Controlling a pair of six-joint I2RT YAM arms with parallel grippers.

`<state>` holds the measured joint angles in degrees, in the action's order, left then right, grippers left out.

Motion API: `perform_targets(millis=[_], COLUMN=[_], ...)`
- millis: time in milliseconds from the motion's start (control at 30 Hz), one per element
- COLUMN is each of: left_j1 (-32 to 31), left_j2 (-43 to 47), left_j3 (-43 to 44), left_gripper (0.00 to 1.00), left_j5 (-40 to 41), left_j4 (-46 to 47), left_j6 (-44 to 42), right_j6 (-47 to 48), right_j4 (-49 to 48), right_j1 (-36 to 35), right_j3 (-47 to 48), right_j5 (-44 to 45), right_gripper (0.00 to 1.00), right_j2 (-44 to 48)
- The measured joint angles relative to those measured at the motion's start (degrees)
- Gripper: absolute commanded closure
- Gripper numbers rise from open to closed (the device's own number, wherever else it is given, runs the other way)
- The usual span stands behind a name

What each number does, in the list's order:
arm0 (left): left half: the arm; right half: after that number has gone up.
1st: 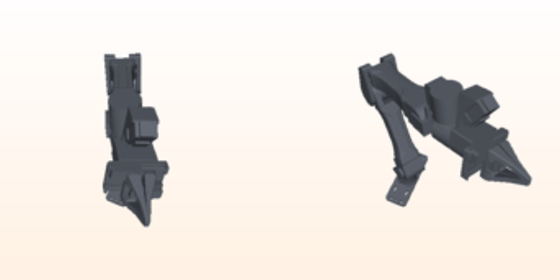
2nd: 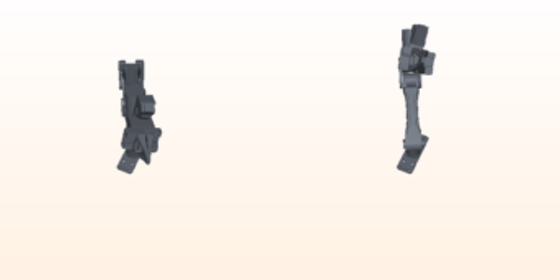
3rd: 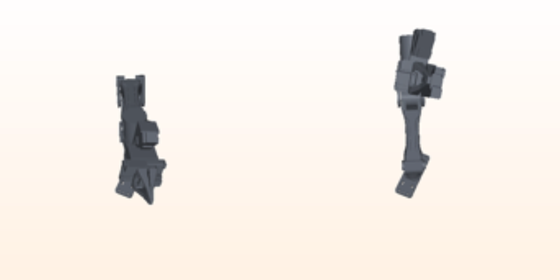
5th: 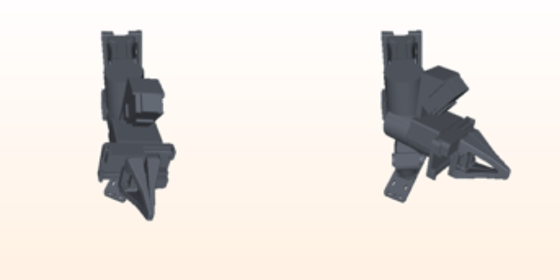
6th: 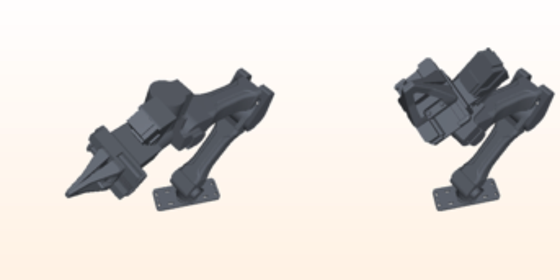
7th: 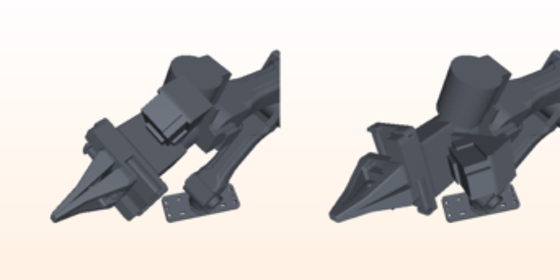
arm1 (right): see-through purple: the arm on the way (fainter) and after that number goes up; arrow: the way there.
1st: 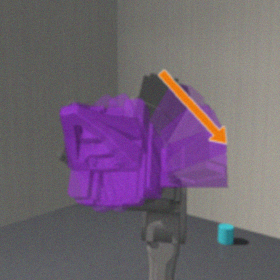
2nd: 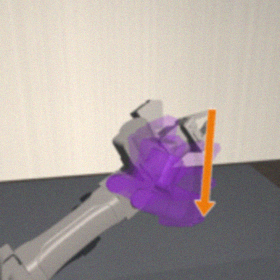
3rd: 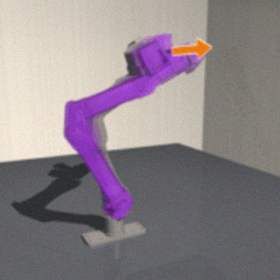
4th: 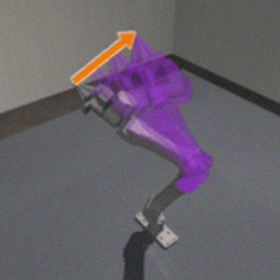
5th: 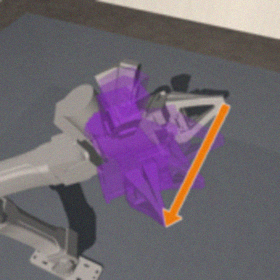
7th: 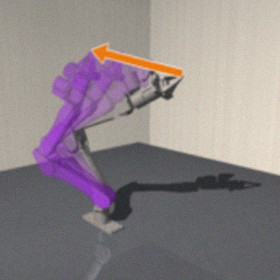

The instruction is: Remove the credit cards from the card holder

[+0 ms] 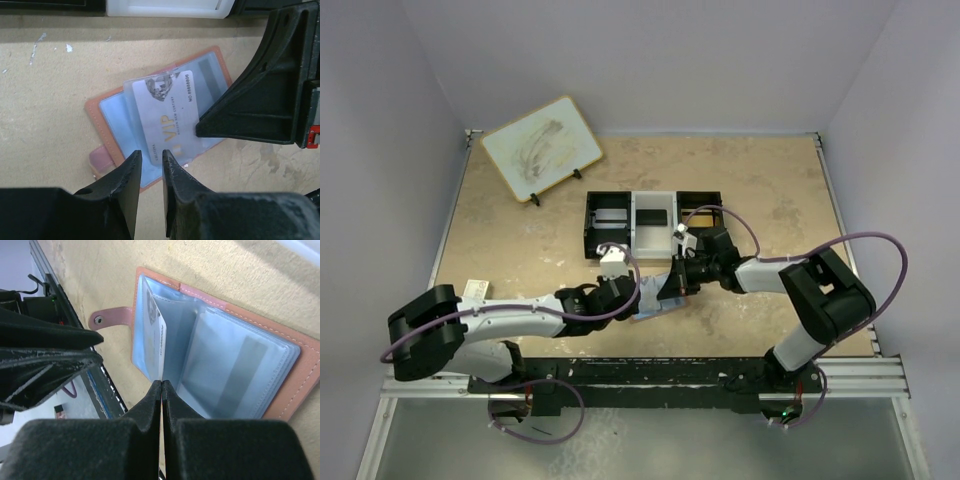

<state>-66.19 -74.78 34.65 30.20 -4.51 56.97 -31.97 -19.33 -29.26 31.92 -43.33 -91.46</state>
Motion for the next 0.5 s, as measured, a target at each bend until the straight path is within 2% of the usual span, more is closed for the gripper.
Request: perform_targets(millis=[167, 500], left_j1=[0.0, 0.0], left_j2=[-4.3, -13.6], left_j3=[3.3, 5.5], left_gripper=[0.80, 0.93], left_j5=[-0.4, 1.2], left_j4=[0.5, 0.4], left_j6=[-0.2, 0.7], right_j6=[-0.1, -1.1], right_j4=[-1.6, -3.0], right_j1=[0.0, 0.0], right_j3=[1.0, 0.9], right_j5=[-1.1, -1.6], right_gripper=[1.00, 1.00], right_j2=[-2.6, -3.8])
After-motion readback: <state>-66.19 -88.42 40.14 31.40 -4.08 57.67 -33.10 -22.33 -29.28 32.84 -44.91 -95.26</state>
